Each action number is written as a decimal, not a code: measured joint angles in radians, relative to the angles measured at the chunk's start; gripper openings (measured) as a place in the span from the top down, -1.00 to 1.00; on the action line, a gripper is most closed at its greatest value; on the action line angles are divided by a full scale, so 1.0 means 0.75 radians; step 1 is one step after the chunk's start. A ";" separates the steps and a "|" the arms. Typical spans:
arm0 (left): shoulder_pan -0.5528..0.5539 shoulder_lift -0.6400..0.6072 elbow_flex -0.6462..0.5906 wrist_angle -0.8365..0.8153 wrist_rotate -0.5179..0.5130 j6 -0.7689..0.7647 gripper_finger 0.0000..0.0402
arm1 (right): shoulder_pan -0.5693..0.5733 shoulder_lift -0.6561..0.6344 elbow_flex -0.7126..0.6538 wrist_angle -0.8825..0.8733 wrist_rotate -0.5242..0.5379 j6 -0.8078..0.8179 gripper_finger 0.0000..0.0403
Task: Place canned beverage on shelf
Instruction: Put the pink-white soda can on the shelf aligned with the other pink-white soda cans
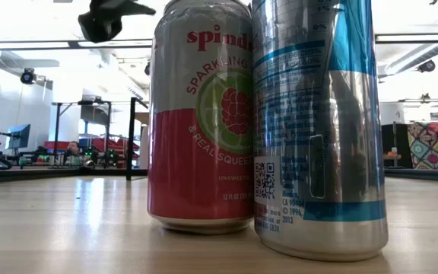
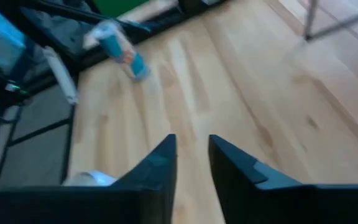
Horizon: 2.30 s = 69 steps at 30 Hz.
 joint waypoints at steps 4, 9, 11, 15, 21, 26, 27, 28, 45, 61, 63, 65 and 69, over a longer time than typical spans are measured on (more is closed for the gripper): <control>-0.087 0.131 0.092 -0.009 -0.003 0.040 -0.02 | 0.075 0.012 0.013 0.019 0.024 0.009 0.30; -0.121 0.348 0.202 0.001 -0.001 0.035 -0.05 | 0.136 0.024 0.022 -0.038 0.238 0.183 0.00; -0.119 0.446 0.257 -0.003 0.031 0.041 -0.11 | 0.147 0.023 0.022 -0.058 0.331 0.249 -0.06; -0.136 0.621 0.381 -0.046 0.159 0.117 -0.29 | 0.185 0.023 0.023 -0.065 0.480 0.360 -0.12; -0.244 0.718 0.522 -0.283 0.016 0.110 -0.56 | 0.262 0.033 0.039 -0.098 0.570 0.536 -0.12; -0.367 0.729 0.468 -0.082 -0.135 0.043 -0.69 | 0.341 0.054 0.039 -0.279 0.608 0.705 -0.12; -0.386 0.741 0.449 -0.007 -0.155 0.040 -0.70 | 0.354 0.059 0.039 -0.318 0.618 0.739 -0.12; -0.408 0.757 0.432 0.046 -0.168 0.036 -0.71 | 0.368 0.064 0.039 -0.346 0.635 0.769 -0.12; -0.481 1.063 0.422 0.229 -0.367 0.027 -0.72 | 0.514 0.069 0.043 -0.380 0.826 0.992 -0.12; -0.475 1.224 0.519 0.235 -0.428 -0.006 -0.57 | 0.514 0.069 0.043 -0.389 0.846 0.990 -0.12; -0.473 1.229 0.526 0.228 -0.436 0.009 -0.53 | 0.514 0.069 0.043 -0.393 0.846 0.990 -0.12; -0.466 1.229 0.529 0.216 -0.438 0.019 -0.51 | 0.514 0.068 0.043 -0.409 0.846 0.993 -0.12; -0.443 1.211 0.530 0.188 -0.440 0.040 -0.49 | 0.514 0.064 0.043 -0.448 0.847 1.014 -0.12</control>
